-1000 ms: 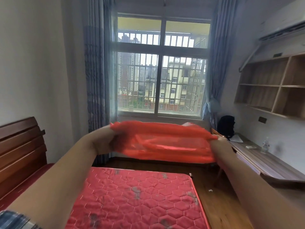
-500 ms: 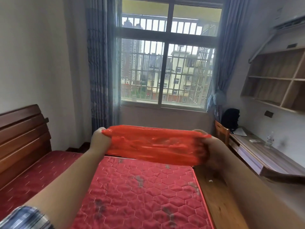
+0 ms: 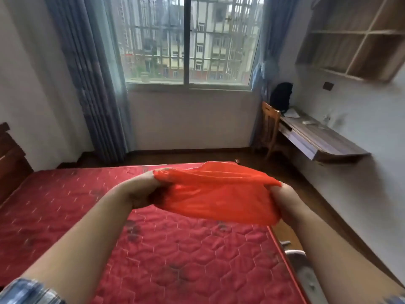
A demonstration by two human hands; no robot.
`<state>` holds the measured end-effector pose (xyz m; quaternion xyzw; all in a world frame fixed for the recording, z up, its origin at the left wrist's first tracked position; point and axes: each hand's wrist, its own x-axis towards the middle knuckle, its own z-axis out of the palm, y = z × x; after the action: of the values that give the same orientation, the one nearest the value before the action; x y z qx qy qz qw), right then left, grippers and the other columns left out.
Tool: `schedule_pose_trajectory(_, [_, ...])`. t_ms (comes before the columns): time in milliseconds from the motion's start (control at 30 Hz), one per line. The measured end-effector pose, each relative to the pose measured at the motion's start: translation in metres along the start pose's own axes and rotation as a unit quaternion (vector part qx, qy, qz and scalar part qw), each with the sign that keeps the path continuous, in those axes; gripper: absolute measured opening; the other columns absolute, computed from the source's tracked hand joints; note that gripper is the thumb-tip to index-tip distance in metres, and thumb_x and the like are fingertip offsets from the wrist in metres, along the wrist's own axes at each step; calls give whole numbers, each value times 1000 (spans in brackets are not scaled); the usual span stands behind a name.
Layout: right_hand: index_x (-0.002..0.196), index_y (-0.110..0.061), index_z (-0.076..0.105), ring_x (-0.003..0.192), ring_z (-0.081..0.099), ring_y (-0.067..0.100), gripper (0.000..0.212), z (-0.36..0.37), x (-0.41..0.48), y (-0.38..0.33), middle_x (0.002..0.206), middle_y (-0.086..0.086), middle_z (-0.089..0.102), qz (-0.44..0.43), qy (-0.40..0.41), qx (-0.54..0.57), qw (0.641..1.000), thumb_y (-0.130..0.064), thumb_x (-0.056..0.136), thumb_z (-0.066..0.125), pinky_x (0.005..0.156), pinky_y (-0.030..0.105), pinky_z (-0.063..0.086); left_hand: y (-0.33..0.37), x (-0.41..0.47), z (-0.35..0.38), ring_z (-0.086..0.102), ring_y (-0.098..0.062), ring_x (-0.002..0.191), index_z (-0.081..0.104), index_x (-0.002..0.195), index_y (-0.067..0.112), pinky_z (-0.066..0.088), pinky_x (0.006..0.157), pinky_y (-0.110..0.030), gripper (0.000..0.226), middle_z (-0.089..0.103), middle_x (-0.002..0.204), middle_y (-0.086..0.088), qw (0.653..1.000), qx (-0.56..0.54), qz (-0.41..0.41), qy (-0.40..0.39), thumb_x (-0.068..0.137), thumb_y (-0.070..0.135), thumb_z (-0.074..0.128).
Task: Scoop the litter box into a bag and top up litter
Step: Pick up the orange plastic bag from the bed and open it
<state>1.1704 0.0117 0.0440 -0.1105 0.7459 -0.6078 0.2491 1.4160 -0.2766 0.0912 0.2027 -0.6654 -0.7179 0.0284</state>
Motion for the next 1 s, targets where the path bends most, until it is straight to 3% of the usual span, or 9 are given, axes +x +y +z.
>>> schedule_pose_trajectory(100, [96,-17,69,67,51,27,54,-21,-39,31,83,16,56,98,-21,127,987,-45,56,91,60,35,43,-31,20,4,65,-27,85,66,111,11,53,69,-36,31,70,99,-10,995,67,-52,-53,81,9,72])
schedule_pose_trajectory(167, [93,-8,72,60,64,22,22,-39,-67,48,75,11,69,95,3,209,973,-25,80,74,59,31,56,-52,33,20,65,-26,80,72,105,16,52,69,-37,28,72,95,-10,987,132,-77,-49,80,4,73])
schedule_pose_trajectory(267, [105,-5,69,71,73,24,29,-67,-102,70,88,15,74,112,21,274,955,-5,79,56,72,41,61,-87,52,55,61,-22,68,74,95,14,49,64,-38,16,71,83,-10,979,174,-104,10,80,14,70])
schedule_pose_trajectory(400, [92,-12,64,71,65,29,10,-97,-125,107,84,18,67,136,115,155,972,-6,93,56,65,41,58,-117,51,100,71,-30,88,75,102,13,57,84,-53,33,75,100,-13,987,81,-138,-12,69,22,77])
schedule_pose_trajectory(500, [74,-14,57,60,44,20,24,-113,-136,139,69,13,51,128,234,-49,963,-10,98,59,50,28,35,-131,40,135,71,-30,97,71,111,13,56,88,-51,42,75,105,-10,983,38,-172,-52,72,28,76])
schedule_pose_trajectory(667, [61,-7,61,63,53,25,35,-142,-166,192,61,9,59,166,259,-192,932,-35,82,63,58,37,46,-150,36,205,73,-28,86,69,108,11,60,69,-40,42,76,96,-10,980,15,-193,38,86,46,68])
schedule_pose_trajectory(767, [79,-10,77,76,67,28,24,-172,-196,220,83,13,74,246,208,-186,928,-29,88,64,69,36,51,-156,31,254,67,-25,84,64,108,10,55,69,-32,29,71,96,-11,978,84,-158,106,98,36,55])
schedule_pose_trajectory(867, [83,-6,75,58,64,21,18,-208,-244,230,73,11,73,297,169,-99,935,-13,92,61,57,28,48,-163,18,307,63,-36,110,61,124,-1,52,78,-33,34,64,122,-21,964,154,-174,132,100,21,51])
schedule_pose_trajectory(1000, [79,-6,70,66,59,26,18,-279,-319,252,74,16,66,290,201,-59,934,-5,91,56,64,33,43,-170,-10,389,62,-39,107,62,114,-2,46,75,-36,47,65,111,-22,961,244,-89,95,100,17,21])
